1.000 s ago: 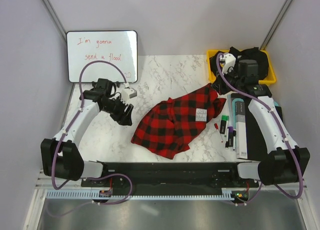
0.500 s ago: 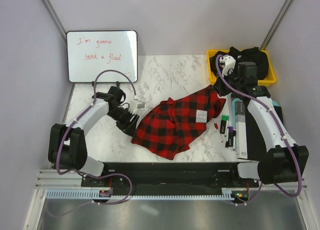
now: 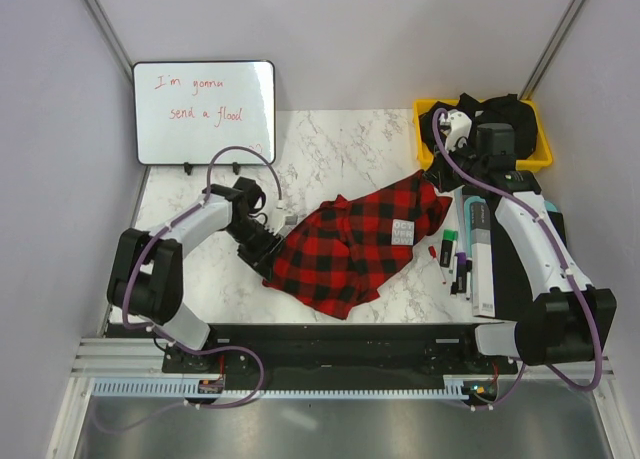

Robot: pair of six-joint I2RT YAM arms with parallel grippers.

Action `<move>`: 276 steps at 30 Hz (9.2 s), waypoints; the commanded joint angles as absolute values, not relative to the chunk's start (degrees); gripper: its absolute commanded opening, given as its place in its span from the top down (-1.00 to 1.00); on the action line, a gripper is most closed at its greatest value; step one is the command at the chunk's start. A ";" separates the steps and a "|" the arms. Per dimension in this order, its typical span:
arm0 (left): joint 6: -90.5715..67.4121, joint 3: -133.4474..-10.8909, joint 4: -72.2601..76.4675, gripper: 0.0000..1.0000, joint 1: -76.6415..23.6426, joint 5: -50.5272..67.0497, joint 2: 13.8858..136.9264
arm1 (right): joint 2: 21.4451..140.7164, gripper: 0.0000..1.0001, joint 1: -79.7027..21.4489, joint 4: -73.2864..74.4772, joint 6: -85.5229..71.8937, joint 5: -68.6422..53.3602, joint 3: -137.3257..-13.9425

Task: Fold and stack the long sleeve shirts
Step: Flatten the shirt out, then fold the shirt

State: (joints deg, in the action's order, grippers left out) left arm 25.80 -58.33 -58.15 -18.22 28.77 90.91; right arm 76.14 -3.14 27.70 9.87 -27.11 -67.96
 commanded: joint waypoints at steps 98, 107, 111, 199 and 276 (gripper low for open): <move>36.20 -72.87 -29.07 -0.12 3.35 29.68 86.07 | 100.29 -0.71 -2.64 15.61 1.41 -23.89 -85.08; 39.21 -52.66 -35.34 -0.19 -38.64 32.18 63.38 | 87.81 -0.25 -2.02 26.63 -3.60 -41.03 -71.04; 34.98 -47.12 -27.71 -0.14 -53.68 25.85 66.61 | 84.90 -0.07 -0.88 29.52 -0.63 -41.57 -67.50; 47.02 -28.21 -1.32 -0.18 -65.48 10.73 75.84 | 88.42 -0.13 -11.16 45.97 25.05 -42.98 -67.59; 35.59 -38.41 -6.24 0.34 -69.79 2.46 79.80 | 86.49 -0.53 -10.99 45.26 29.35 -43.59 -65.83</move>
